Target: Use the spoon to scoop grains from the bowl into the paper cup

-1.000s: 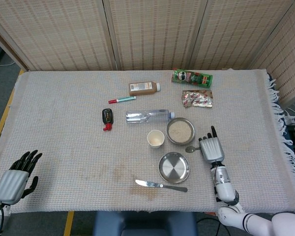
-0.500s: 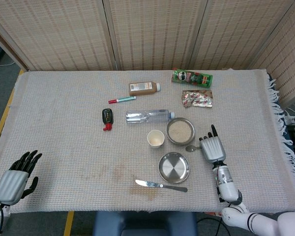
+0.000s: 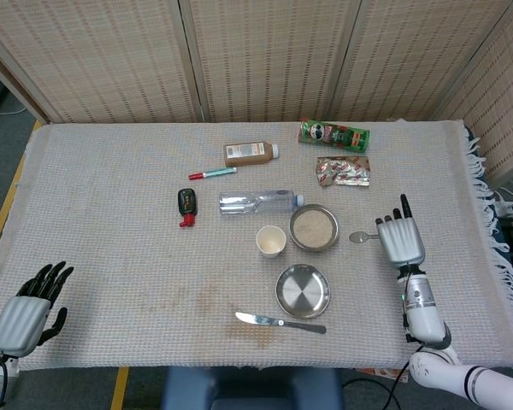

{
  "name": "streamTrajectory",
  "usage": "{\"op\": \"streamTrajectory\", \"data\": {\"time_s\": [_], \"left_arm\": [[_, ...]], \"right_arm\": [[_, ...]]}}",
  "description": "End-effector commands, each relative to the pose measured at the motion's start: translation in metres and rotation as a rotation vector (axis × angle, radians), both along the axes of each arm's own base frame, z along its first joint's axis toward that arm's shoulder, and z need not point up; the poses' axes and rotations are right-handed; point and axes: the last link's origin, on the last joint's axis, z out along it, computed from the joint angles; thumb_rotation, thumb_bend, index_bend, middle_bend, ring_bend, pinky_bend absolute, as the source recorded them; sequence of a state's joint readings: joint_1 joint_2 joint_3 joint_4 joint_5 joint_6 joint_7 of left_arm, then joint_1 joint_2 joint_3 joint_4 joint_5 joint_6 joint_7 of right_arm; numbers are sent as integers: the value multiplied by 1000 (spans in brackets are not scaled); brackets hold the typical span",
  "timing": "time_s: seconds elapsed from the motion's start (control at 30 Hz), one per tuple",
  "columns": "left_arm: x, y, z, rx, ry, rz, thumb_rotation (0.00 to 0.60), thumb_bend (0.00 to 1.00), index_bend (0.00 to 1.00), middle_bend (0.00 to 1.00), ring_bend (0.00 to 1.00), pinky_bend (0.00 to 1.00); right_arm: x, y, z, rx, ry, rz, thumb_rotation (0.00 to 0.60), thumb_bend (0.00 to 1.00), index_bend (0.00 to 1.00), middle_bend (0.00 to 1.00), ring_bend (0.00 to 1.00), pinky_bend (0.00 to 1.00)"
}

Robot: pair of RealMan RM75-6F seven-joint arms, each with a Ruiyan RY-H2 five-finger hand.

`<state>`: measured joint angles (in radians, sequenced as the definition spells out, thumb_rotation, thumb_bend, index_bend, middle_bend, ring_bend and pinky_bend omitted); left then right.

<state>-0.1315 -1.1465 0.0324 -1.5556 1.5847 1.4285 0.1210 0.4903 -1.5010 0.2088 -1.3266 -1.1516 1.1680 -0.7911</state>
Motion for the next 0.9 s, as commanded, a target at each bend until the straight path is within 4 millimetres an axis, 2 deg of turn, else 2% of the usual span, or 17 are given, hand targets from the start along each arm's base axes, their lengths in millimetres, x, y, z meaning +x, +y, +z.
{"op": "streamTrajectory", "data": {"time_s": [0.03, 0.23, 0.43, 0.63, 0.9], "left_arm": [[1, 1, 0, 0, -4, -1, 600, 507, 0, 0, 0, 213], [1, 4, -2, -25, -10, 3, 600, 507, 0, 0, 0, 213], [0, 6, -1, -30, -12, 3, 600, 510, 0, 0, 0, 213], [0, 4, 3, -39, -32, -6, 600, 511, 0, 0, 0, 212], [0, 8, 4, -30, -29, -10, 600, 510, 0, 0, 0, 211]], "right_arm": [[7, -11, 10, -27, 19, 2, 600, 346, 711, 554, 281, 69], [34, -46, 2, 5, 88, 30, 600, 349, 712, 554, 281, 69], [59, -71, -26, 49, 237, 73, 600, 349, 710, 554, 281, 69], [58, -78, -55, 106, 376, 64, 600, 349, 706, 554, 281, 69], [68, -80, -77, 132, 433, 119, 600, 351, 706, 554, 281, 69]]}}
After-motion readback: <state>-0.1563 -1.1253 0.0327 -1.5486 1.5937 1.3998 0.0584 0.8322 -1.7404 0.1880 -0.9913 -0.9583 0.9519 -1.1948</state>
